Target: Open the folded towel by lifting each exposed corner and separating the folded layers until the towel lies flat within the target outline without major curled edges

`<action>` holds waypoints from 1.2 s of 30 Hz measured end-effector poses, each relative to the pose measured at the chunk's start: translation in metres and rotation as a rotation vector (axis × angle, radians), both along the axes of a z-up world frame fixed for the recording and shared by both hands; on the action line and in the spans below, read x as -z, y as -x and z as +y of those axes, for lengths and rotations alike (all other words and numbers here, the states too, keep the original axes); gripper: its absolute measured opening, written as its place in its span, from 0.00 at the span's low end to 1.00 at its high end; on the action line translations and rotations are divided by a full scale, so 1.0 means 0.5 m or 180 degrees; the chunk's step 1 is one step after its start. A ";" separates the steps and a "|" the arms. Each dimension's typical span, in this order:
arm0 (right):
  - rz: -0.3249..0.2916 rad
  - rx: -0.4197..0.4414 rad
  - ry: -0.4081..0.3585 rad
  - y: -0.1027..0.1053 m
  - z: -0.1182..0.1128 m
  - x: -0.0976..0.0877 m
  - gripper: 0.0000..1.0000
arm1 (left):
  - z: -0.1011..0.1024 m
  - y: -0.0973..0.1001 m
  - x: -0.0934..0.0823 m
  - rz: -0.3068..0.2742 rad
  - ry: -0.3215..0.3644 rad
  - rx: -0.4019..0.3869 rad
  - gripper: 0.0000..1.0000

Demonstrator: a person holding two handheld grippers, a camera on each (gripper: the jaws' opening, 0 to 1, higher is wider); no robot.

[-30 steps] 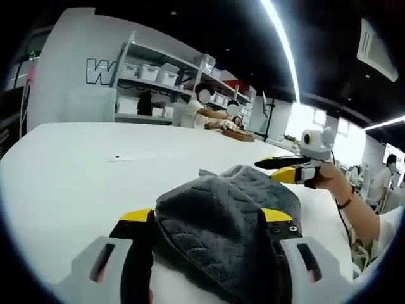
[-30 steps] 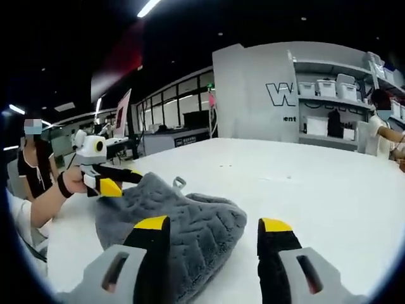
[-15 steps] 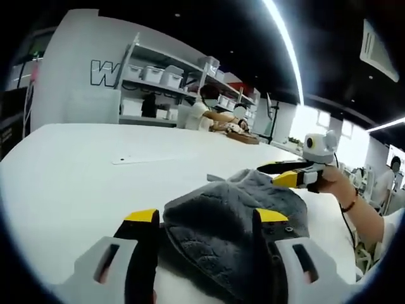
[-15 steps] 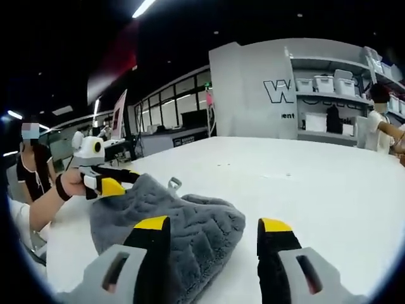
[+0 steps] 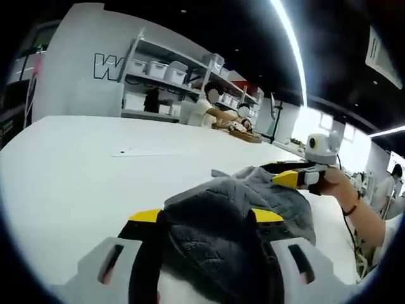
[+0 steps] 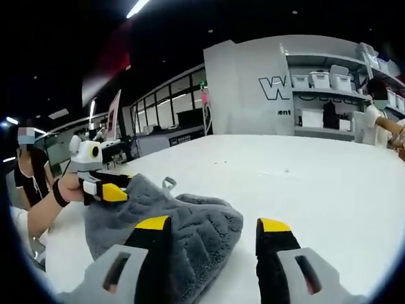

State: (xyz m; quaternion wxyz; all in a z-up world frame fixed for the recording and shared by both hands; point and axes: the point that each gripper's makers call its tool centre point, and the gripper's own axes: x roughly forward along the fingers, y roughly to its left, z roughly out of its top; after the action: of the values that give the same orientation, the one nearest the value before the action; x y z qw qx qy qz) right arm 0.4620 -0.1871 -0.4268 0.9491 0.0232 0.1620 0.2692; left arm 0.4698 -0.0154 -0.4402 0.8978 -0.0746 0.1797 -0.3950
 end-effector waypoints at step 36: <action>0.0114 0.0210 -0.0202 -0.018 -0.008 0.018 0.18 | 0.012 -0.015 0.010 0.0097 0.0201 -0.0105 0.22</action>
State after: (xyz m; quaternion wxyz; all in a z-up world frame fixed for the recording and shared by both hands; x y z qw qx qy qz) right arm 0.4713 -0.1911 -0.4358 0.9532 0.0634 0.1695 0.2423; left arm 0.4772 -0.0097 -0.4450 0.8986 -0.1119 0.1796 -0.3844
